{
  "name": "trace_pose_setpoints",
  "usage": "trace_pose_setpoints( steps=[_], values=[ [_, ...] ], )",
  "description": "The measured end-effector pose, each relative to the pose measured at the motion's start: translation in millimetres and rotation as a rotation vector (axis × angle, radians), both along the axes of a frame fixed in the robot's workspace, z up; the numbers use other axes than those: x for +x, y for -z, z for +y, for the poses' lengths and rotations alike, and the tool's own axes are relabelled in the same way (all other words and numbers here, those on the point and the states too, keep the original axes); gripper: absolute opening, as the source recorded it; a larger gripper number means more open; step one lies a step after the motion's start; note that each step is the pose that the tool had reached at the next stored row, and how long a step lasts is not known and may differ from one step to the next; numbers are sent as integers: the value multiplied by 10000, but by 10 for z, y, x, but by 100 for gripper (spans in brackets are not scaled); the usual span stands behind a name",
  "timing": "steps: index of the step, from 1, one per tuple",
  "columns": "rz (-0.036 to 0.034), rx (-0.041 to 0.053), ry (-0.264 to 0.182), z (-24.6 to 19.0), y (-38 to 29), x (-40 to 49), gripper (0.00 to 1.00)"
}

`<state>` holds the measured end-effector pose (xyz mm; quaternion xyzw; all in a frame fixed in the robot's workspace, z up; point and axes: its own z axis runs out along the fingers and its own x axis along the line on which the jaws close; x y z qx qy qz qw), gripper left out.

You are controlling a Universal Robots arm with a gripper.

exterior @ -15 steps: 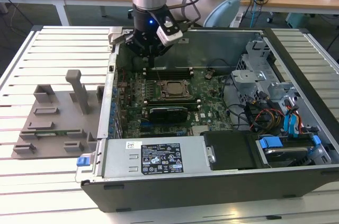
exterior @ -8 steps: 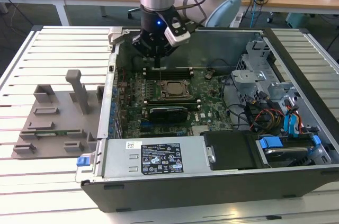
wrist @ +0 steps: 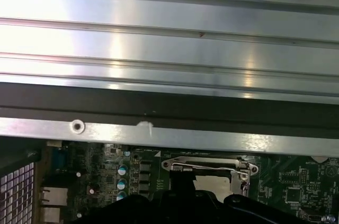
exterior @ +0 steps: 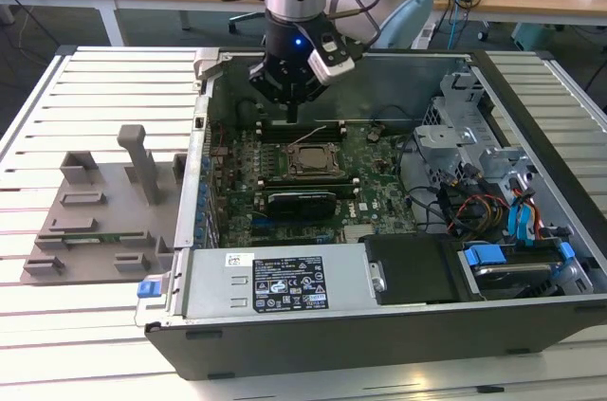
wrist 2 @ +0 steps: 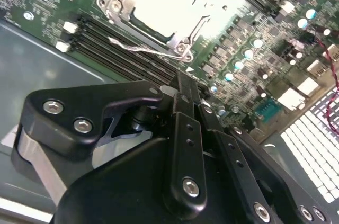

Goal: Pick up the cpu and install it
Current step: 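Install the first cpu locking lever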

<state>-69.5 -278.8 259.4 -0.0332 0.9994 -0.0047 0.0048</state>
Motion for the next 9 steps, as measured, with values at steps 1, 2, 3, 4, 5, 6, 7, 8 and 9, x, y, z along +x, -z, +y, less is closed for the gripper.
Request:
trace_pose_setpoints(
  steps=[1,2,3,4,5,6,7,8,9],
  values=[
    [2,0,1,0,2,17,11],
    [5,0,2,0,3,34,11],
    [6,0,1,0,4,50,11],
    [8,1,0,0,5,65,11],
    [11,0,-1,0,6,84,11],
    [15,0,1,0,7,106,11],
    [20,0,2,0,9,135,11],
    [24,0,0,0,10,161,11],
    [26,0,0,0,10,173,11]
  ],
)
